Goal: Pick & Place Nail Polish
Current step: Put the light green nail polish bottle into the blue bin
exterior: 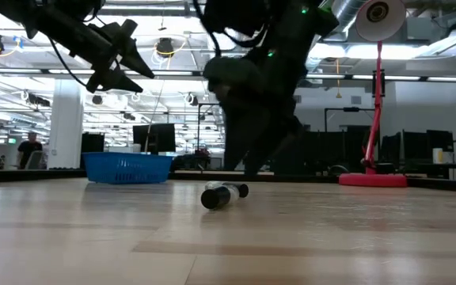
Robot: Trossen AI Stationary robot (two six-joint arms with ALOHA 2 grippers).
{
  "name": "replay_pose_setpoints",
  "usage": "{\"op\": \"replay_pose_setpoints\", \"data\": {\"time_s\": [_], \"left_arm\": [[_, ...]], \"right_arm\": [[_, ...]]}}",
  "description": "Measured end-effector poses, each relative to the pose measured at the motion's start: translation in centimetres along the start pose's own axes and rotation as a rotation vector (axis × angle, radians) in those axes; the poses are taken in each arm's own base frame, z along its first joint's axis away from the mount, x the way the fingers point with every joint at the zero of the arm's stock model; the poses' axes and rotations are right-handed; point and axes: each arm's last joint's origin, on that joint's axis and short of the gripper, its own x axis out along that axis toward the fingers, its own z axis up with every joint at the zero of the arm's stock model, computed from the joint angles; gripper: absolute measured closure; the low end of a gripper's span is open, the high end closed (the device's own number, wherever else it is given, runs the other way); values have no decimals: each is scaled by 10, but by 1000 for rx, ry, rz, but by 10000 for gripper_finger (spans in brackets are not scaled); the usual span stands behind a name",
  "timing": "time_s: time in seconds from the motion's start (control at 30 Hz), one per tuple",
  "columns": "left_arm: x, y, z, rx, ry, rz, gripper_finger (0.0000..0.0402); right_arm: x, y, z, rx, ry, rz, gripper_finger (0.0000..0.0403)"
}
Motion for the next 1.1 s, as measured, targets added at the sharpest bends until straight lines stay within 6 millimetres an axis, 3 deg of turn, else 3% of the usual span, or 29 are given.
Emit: {"op": "replay_pose_setpoints", "data": {"time_s": [0.23,0.43,0.77,0.97,1.1], "left_arm": [[0,-2,-1,-20,2,-12,160],[0,-2,-1,-21,1,-13,160],[0,-3,0,-25,-5,-19,160],[-1,-8,4,-18,-3,-150,160],[-2,-14,9,-19,-23,-285,156]], "right_arm": [[27,0,-1,-2,41,-40,177],[32,-4,-1,0,67,-70,198],[34,-7,-5,-30,99,-98,363],[15,-11,3,-56,52,-78,361],[-31,-15,26,-48,-118,-15,361]]}}
